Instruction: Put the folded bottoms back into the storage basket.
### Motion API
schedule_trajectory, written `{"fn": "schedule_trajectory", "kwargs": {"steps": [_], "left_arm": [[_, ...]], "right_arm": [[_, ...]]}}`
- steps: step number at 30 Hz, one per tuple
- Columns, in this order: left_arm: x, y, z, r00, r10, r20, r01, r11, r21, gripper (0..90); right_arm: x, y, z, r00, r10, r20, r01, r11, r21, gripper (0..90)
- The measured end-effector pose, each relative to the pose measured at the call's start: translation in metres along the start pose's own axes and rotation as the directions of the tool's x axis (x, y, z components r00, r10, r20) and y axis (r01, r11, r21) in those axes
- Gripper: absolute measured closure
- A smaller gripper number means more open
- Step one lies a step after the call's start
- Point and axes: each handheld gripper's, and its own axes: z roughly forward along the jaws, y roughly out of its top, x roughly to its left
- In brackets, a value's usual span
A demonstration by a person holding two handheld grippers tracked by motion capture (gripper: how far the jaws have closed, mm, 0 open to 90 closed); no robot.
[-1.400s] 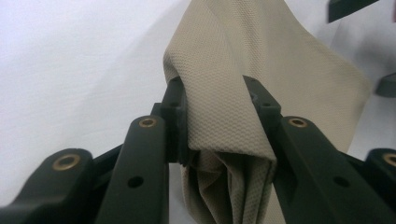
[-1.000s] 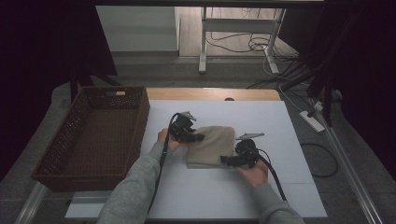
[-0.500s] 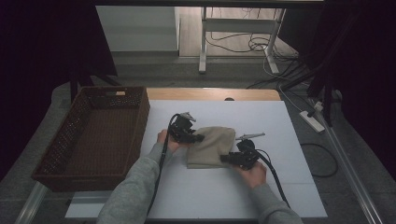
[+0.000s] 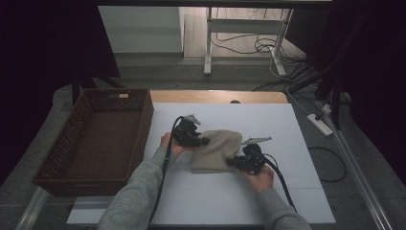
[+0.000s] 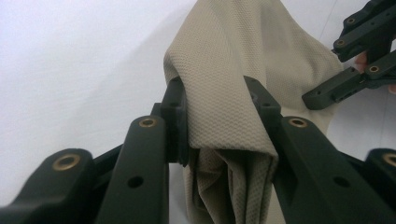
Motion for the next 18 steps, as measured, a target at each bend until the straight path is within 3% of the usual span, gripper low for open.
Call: {"fn": "schedule_trajectory", "kwargs": {"steps": [5,9,18], "left_arm": [[-0.003,0.002,-0.007,0.9999,0.012,-0.004,-0.012,0.9998,-0.017,66.0],[-0.005,0.003,-0.013,0.9999,0.015,-0.005,-0.015,0.9993,-0.035,66.1],[-0.006,0.005,-0.021,0.9998,0.017,-0.009,-0.017,0.9978,-0.064,66.1]], "right_arm": [[0.004,0.002,-0.005,0.9986,-0.044,-0.028,0.042,0.9981,-0.044,76.3],[0.006,0.003,-0.009,0.9978,-0.053,-0.039,0.050,0.9963,-0.070,76.4],[0.009,0.008,-0.017,0.9960,-0.085,-0.028,0.081,0.9904,-0.112,76.4]]}}
